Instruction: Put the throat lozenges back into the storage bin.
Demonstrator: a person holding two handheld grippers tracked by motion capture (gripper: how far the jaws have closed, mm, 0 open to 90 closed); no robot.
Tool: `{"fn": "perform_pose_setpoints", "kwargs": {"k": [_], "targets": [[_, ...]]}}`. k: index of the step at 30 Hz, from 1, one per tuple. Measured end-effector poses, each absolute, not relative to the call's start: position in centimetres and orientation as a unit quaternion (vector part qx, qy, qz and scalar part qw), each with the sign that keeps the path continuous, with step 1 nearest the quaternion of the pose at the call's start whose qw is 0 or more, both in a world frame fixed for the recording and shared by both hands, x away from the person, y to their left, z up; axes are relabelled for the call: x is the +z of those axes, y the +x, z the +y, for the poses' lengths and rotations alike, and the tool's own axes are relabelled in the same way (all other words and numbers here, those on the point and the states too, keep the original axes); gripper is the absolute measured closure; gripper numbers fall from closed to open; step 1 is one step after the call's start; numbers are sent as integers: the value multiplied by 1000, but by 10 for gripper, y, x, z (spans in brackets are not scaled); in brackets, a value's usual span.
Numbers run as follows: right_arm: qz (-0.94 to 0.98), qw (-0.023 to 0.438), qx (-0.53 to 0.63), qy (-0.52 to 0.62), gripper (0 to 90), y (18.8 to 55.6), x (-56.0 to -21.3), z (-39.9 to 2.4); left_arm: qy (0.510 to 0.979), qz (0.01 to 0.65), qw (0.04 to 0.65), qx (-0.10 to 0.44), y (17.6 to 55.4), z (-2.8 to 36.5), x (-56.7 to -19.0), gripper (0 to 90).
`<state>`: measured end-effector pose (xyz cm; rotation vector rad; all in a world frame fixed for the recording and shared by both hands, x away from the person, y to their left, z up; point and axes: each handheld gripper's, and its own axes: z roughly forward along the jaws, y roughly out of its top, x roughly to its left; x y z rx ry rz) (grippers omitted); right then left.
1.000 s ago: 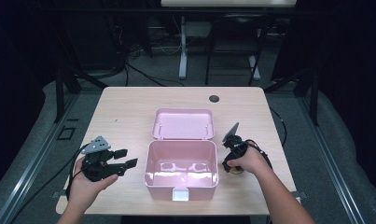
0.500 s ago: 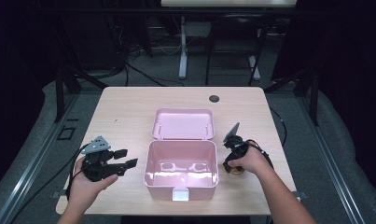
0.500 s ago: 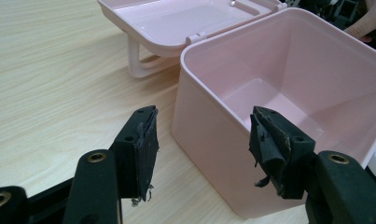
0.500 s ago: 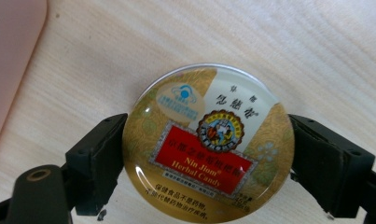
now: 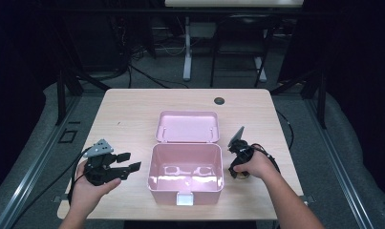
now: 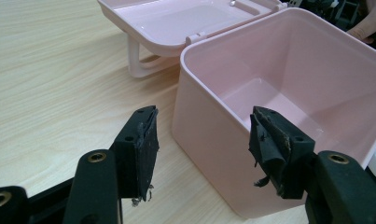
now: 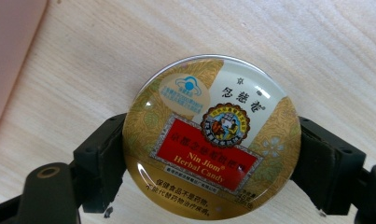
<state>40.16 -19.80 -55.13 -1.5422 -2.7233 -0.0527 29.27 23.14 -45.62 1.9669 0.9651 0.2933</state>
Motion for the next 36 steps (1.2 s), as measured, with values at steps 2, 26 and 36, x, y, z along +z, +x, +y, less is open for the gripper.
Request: {"fn": "perform_pose_setpoints", "kwargs": {"k": [2,26,36], "targets": [[-872,3,-18,-489,193,402,-551,-198,795,390,448,119,293,231,-456,419],[-886,-14,-19,-462,194,394,-507,-193,795,391,448,120,292,233,-455,421],[-893,-14,-15,-449,195,392,-481,-189,797,391,446,115,292,232,-456,421]]}}
